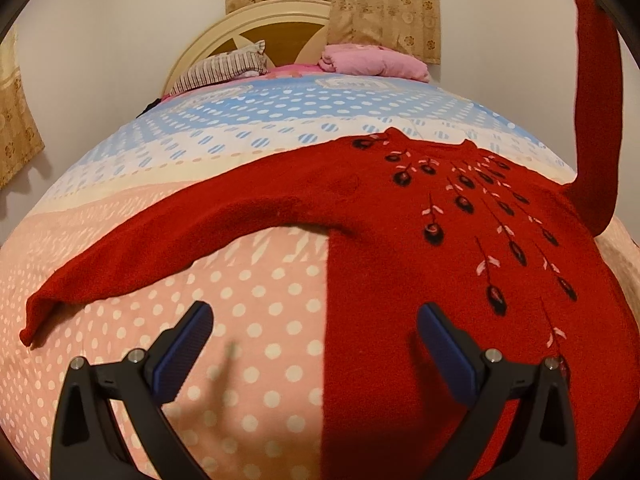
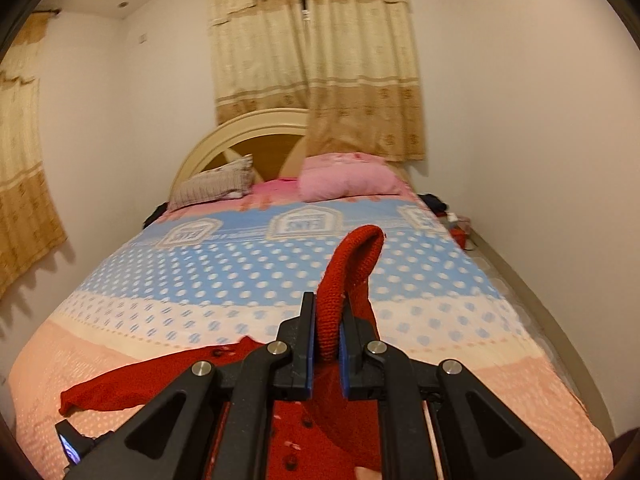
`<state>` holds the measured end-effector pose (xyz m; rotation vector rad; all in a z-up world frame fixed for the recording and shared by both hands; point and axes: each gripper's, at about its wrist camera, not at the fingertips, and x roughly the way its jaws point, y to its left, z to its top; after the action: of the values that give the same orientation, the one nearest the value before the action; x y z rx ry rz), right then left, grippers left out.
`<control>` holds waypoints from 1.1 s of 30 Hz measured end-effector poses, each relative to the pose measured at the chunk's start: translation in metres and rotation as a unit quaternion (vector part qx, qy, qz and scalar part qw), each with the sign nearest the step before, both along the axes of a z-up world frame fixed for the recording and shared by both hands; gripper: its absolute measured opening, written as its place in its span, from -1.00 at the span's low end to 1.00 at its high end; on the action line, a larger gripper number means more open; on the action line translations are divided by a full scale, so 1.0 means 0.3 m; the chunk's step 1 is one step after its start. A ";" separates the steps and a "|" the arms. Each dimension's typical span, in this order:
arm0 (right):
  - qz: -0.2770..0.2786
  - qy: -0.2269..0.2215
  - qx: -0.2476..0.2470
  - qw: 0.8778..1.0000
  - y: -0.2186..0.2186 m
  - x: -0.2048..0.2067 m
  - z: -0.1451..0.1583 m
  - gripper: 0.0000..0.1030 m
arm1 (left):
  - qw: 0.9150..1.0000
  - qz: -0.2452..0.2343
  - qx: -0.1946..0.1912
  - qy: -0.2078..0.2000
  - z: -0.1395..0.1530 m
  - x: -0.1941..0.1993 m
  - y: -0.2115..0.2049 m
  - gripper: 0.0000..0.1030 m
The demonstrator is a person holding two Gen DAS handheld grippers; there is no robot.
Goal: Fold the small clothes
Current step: 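Lift the sleeve with the right tool and fold it across the cardigan body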
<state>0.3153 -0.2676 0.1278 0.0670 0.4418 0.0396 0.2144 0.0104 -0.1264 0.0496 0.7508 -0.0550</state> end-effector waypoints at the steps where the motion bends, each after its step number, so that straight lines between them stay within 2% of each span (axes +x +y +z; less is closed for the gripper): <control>1: 0.007 0.000 -0.003 1.000 0.034 0.013 -0.003 -0.83 | 1.000 0.001 -0.002 0.001 -0.002 0.000 0.006 1.00; 5: 0.042 0.005 -0.018 0.999 0.178 0.064 -0.045 -0.83 | 1.000 0.005 -0.006 0.004 -0.015 -0.001 0.029 1.00; 11: 0.086 0.023 -0.040 0.995 0.385 0.131 -0.180 -0.83 | 1.000 0.011 -0.012 0.011 -0.032 -0.001 0.055 1.00; 14: 0.107 0.041 -0.055 0.992 0.493 0.177 -0.281 -0.83 | 1.000 0.016 -0.018 0.014 -0.037 0.001 0.065 1.00; 21: 0.155 0.105 -0.091 0.978 0.700 0.268 -0.593 -0.83 | 0.999 0.026 -0.021 0.020 -0.052 0.008 0.073 1.00; 25: 0.179 0.129 -0.081 0.972 0.765 0.308 -0.738 -0.83 | 0.999 0.029 -0.022 0.029 -0.061 0.017 0.076 1.00; 27: 0.206 0.150 -0.065 0.965 0.792 0.335 -0.791 -0.82 | 0.999 0.033 -0.025 0.035 -0.065 0.024 0.083 1.00; 29: 0.213 0.162 -0.061 0.962 0.801 0.350 -0.830 -0.68 | 0.998 0.025 -0.036 0.039 -0.066 0.027 0.093 1.00; 30: 0.226 0.178 -0.047 0.957 0.793 0.351 -0.843 -0.27 | 0.998 0.021 -0.040 0.042 -0.066 0.028 0.096 1.00; 31: 0.233 0.183 -0.035 0.954 0.784 0.342 -0.847 0.23 | 0.998 0.011 -0.049 0.047 -0.066 0.029 0.101 1.00; 32: 0.239 0.178 -0.025 0.954 0.757 0.320 -0.837 0.31 | 0.997 -0.001 -0.052 0.054 -0.064 0.031 0.106 1.00; 33: 0.241 0.172 -0.026 0.955 0.729 0.295 -0.825 0.31 | 0.997 -0.007 -0.048 0.054 -0.059 0.029 0.110 0.93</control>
<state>0.4038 -0.0490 -0.1196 -0.0900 0.8005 0.5042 0.2232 0.0433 -0.1441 -0.0400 0.8544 -0.1081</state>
